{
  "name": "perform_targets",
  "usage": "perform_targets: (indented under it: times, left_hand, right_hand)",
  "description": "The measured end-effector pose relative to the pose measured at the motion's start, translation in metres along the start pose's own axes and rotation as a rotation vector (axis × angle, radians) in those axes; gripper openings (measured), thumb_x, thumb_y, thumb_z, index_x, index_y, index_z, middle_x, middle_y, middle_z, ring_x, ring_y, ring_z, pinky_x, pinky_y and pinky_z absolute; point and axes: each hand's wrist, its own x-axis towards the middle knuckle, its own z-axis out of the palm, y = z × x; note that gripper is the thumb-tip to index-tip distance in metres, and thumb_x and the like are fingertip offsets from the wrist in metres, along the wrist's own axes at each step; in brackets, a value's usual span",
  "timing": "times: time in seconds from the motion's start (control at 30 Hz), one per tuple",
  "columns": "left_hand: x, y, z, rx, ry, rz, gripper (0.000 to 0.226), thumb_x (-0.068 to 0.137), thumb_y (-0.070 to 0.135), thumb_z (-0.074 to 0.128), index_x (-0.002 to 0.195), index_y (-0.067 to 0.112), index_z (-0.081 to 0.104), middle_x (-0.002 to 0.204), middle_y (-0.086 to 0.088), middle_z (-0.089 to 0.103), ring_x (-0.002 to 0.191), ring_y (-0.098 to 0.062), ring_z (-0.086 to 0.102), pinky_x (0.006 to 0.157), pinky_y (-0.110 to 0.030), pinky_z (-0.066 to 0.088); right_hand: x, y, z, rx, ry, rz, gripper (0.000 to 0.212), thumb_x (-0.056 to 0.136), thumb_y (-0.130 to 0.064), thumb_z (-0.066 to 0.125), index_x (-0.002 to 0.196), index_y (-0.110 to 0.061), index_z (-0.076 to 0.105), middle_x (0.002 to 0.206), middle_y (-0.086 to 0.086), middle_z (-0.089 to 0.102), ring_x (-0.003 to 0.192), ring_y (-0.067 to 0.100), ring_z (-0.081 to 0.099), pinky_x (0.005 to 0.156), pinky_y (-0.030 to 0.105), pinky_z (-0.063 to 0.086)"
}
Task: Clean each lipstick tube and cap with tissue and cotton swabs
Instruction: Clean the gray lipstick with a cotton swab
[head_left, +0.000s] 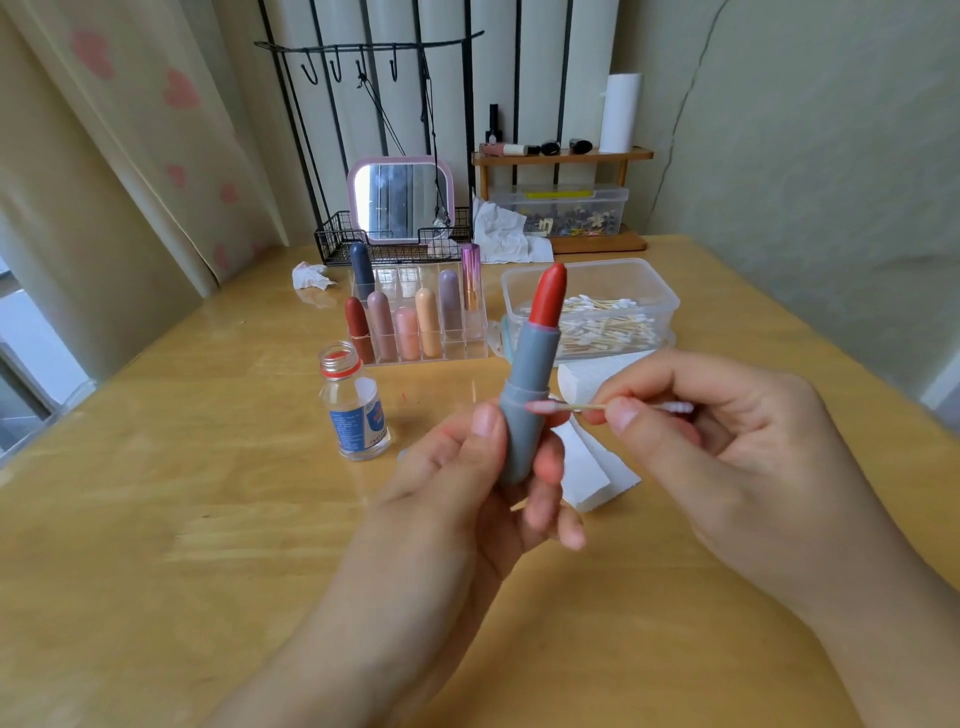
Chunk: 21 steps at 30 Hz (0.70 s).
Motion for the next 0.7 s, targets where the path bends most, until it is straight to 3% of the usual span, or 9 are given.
perform_targets:
  times: [0.1, 0.23, 0.3, 0.43, 0.57, 0.7]
  left_hand:
    - [0.0027, -0.004, -0.0037, -0.127, -0.086, -0.066, 0.032, 0.074, 0.031, 0.075, 0.095, 0.007, 0.068, 0.068, -0.003, 0.051, 0.05, -0.012, 0.041, 0.056, -0.03, 0.049]
    - [-0.0008, -0.0059, -0.0071, -0.133, -0.129, -0.073, 0.013, 0.078, 0.019, 0.073, 0.086, 0.014, 0.064, 0.068, -0.003, 0.049, 0.049, -0.012, 0.041, 0.057, -0.03, 0.048]
    - [-0.0004, -0.0061, -0.0079, -0.17, -0.165, -0.079, 0.015, 0.08, 0.02, 0.071, 0.09, 0.012, 0.065, 0.07, -0.004, 0.05, 0.051, -0.013, 0.044, 0.059, -0.031, 0.049]
    - [0.0025, -0.0073, -0.0101, -0.189, -0.18, -0.08, 0.028, 0.082, 0.027, 0.068, 0.098, 0.003, 0.067, 0.077, -0.007, 0.058, 0.058, -0.016, 0.054, 0.062, -0.033, 0.052]
    - [0.0038, -0.0076, -0.0108, -0.215, -0.192, -0.098, 0.033, 0.083, 0.028, 0.068, 0.1, 0.0, 0.067, 0.073, -0.006, 0.055, 0.054, -0.013, 0.05, 0.061, -0.032, 0.052]
    - [0.0018, -0.007, -0.0087, -0.241, -0.196, -0.118, 0.033, 0.081, 0.029, 0.069, 0.102, 0.004, 0.065, 0.07, -0.003, 0.049, 0.052, -0.013, 0.043, 0.06, -0.032, 0.05]
  right_hand:
    - [-0.0014, 0.0011, 0.0031, -0.09, 0.013, -0.018, 0.019, 0.078, -0.036, 0.054, 0.079, -0.02, 0.064, 0.053, 0.012, 0.036, 0.045, 0.004, 0.031, 0.047, 0.01, 0.029]
    - [-0.0013, 0.0009, 0.0045, -0.14, 0.04, -0.016, 0.019, 0.077, -0.038, 0.054, 0.078, -0.022, 0.064, 0.053, 0.014, 0.034, 0.046, 0.009, 0.029, 0.046, 0.016, 0.029]
    - [-0.0004, -0.0001, 0.0024, -0.115, 0.048, -0.009, 0.019, 0.076, -0.037, 0.054, 0.075, -0.021, 0.064, 0.052, 0.014, 0.034, 0.044, 0.009, 0.029, 0.045, 0.015, 0.03]
    - [0.0019, -0.0004, -0.0036, -0.108, 0.091, 0.014, 0.021, 0.073, -0.037, 0.053, 0.074, -0.019, 0.064, 0.053, 0.02, 0.042, 0.048, 0.028, 0.037, 0.043, 0.032, 0.037]
    - [-0.0004, 0.0004, 0.0014, -0.077, 0.033, -0.026, 0.019, 0.077, -0.034, 0.055, 0.076, -0.018, 0.064, 0.053, 0.018, 0.043, 0.045, 0.01, 0.034, 0.046, 0.016, 0.033]
    - [-0.0012, 0.0019, 0.0015, -0.099, 0.023, -0.042, 0.017, 0.079, -0.033, 0.054, 0.076, -0.018, 0.063, 0.05, 0.014, 0.037, 0.045, 0.006, 0.031, 0.047, 0.012, 0.03]
